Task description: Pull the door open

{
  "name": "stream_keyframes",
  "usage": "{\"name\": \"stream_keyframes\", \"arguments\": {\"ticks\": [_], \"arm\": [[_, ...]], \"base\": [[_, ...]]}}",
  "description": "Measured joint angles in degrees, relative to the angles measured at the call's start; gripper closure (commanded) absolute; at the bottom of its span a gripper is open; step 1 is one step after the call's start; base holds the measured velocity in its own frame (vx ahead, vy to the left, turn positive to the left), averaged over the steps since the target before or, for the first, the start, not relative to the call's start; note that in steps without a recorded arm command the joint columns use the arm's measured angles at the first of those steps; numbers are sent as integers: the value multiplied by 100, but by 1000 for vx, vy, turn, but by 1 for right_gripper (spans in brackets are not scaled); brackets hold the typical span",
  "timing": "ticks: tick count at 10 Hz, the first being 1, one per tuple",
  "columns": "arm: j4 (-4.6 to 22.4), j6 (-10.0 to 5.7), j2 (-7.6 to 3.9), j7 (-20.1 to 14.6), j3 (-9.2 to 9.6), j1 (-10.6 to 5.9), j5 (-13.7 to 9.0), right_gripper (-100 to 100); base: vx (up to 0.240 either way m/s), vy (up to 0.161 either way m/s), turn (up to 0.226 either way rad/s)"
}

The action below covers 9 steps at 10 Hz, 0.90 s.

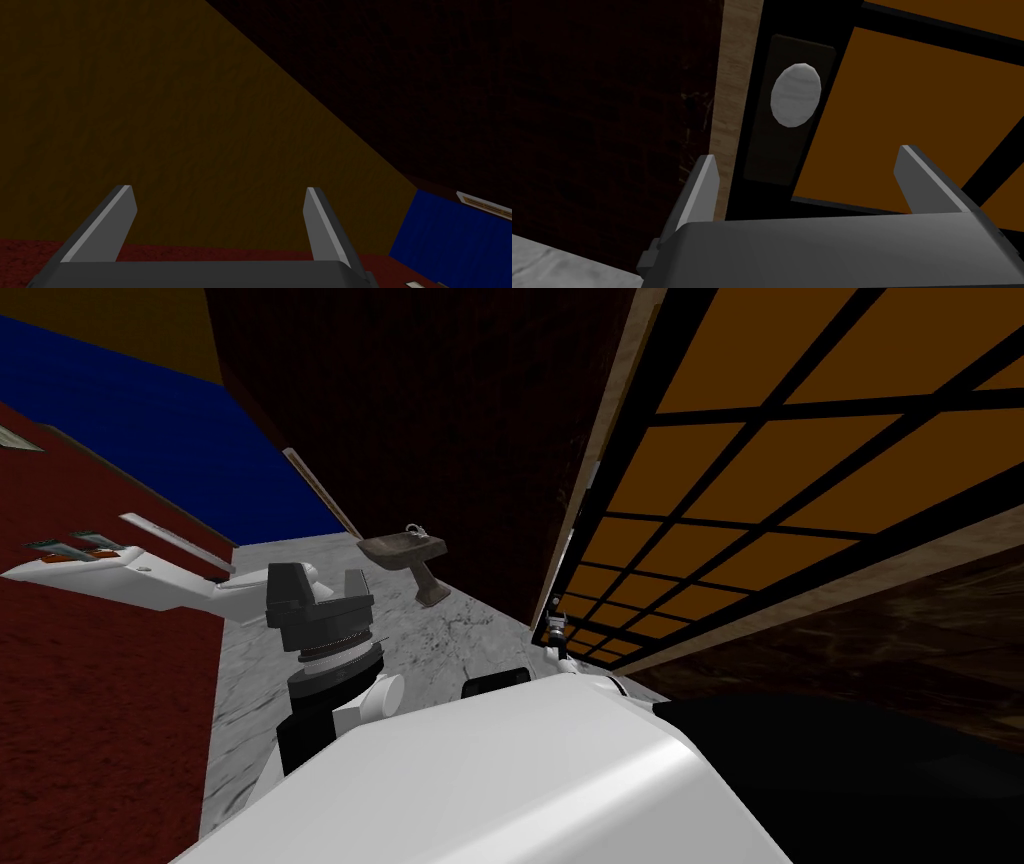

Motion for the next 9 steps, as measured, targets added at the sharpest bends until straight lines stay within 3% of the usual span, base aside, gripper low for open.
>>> {"name": "stream_keyframes", "arguments": {"ticks": [7,9], "arm": [[-8,28,164,-942,18,-111,-260,-100],[64,-3,171,-1096,21,-154,-295,-100]], "base": [[-68,-10,25],[39,-3,20]]}}
